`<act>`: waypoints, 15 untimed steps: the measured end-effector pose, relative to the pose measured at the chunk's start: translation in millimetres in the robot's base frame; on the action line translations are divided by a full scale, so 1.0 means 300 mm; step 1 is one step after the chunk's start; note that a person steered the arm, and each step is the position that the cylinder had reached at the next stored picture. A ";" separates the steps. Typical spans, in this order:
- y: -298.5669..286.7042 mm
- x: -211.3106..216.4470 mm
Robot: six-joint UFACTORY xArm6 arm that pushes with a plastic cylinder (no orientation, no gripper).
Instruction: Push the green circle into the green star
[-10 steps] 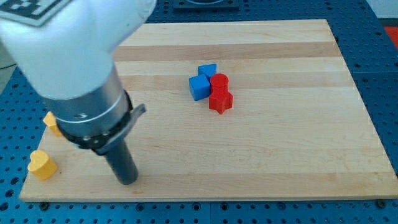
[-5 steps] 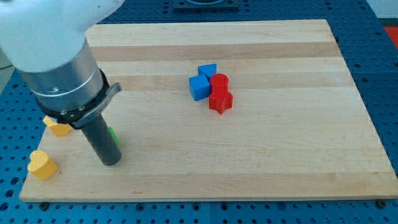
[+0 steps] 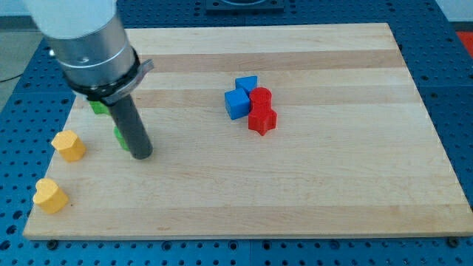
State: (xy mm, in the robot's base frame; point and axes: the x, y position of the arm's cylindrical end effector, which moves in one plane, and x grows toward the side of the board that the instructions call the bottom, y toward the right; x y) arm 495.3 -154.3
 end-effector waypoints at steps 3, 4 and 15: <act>0.025 -0.011; 0.001 -0.011; -0.363 -0.167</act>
